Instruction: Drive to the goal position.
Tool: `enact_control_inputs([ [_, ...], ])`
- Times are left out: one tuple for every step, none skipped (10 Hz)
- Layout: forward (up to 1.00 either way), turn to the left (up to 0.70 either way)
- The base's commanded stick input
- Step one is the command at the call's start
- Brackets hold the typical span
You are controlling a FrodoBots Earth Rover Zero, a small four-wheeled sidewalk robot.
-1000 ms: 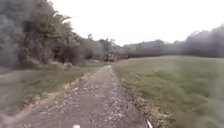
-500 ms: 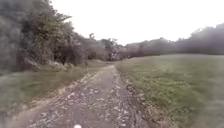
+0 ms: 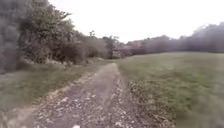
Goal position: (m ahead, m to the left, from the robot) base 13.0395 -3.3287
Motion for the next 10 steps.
enact_control_inputs([
  [0.70, 0.14],
  [0.70, 0.06],
  [0.70, 0.02],
  [0.70, 0.00],
  [0.70, 0.00],
  [0.70, 0.00],
  [0.70, 0.00],
  [0.70, 0.00],
  [0.70, 0.00],
  [0.70, 0.00],
])
